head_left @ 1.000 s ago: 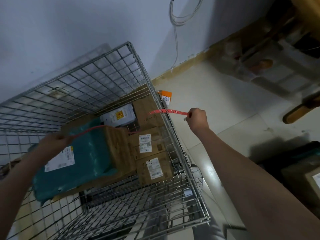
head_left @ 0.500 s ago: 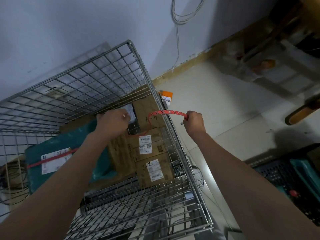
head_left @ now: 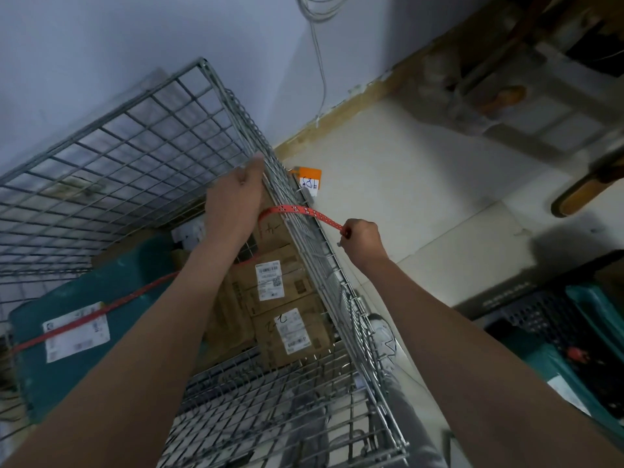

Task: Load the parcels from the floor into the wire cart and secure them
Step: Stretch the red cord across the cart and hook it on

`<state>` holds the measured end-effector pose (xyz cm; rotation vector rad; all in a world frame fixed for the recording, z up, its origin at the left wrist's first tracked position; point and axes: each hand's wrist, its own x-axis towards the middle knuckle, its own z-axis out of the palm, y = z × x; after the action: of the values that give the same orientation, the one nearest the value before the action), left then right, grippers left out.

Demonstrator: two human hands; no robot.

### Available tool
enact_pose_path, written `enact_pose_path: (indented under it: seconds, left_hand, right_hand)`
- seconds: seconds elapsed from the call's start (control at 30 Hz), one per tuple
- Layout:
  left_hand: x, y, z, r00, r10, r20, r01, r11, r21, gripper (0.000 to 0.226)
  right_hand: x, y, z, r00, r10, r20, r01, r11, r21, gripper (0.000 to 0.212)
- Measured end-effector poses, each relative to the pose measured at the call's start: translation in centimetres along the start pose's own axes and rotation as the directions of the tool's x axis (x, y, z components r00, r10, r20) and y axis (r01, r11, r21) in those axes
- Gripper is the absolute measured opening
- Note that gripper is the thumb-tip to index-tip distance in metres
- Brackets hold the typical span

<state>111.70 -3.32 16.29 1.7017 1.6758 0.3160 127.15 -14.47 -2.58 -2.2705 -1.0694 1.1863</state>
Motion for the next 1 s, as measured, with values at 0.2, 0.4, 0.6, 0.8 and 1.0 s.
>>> enact_pose_path:
  seconds: [0.2,0.4,0.6,0.8,1.0]
  left_hand:
    - [-0.8,0.3,2.9,0.997,-0.071,-0.007,0.070,0.992,-0.105,0.060]
    - [-0.6,0.6,4.3,0.972,-0.230,-0.053,0.200,0.921,-0.335,0.038]
    - [-1.2,1.7,5.9,0.957,-0.284,-0.056,0.226,0.855,-0.468,0.014]
    - [-1.5,1.9,5.7,0.937,-0.346,-0.049,0.281,0.829,-0.483,0.023]
    - [-2.2,2.5,5.8,0.957,-0.226,-0.181,0.175,0.950,-0.259,0.024]
  right_hand:
    - [0.7,1.2,1.7,0.999,-0.026,0.024,0.025,0.999,0.020,0.017]
    - [1.4,1.4,3.5,0.999,-0.045,0.012,0.044,0.998,0.053,0.011]
    - [2.1,2.4,4.5,0.999,-0.025,0.021,0.023,0.997,0.079,0.010]
    - [3.0,2.0,4.9,1.000,-0.017,0.024,0.015,0.996,0.087,0.009]
    - [3.8,2.1,5.0,0.995,0.097,0.001,-0.096,0.990,0.106,0.011]
